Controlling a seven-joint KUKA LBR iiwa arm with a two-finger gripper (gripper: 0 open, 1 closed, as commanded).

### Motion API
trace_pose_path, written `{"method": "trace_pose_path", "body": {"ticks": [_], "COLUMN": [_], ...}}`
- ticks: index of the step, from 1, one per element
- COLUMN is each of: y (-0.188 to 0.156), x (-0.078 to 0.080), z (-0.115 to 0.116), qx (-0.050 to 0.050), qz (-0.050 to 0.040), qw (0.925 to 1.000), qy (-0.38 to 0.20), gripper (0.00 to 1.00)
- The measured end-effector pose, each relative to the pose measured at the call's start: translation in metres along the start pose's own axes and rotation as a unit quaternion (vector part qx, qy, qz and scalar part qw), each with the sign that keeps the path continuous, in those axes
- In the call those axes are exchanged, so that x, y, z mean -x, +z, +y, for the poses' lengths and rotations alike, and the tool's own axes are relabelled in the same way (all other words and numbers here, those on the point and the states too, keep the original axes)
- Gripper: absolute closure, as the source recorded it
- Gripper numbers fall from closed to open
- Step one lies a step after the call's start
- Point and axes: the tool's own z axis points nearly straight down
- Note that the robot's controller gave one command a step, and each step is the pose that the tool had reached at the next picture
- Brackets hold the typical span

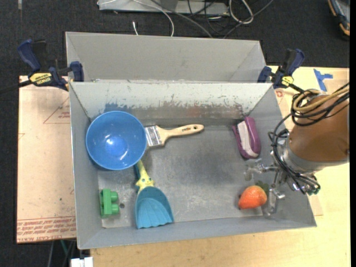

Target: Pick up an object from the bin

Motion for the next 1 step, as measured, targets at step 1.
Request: {"method": "trace_pose_path", "body": {"ticks": [1], "y": [0.0118], "x": [-0.0084], "z": [0.0065], "qx": [0.001], "qz": [0.0011], "qw": [0.9998], "qy": [-0.018], "gripper": [0.0]}}
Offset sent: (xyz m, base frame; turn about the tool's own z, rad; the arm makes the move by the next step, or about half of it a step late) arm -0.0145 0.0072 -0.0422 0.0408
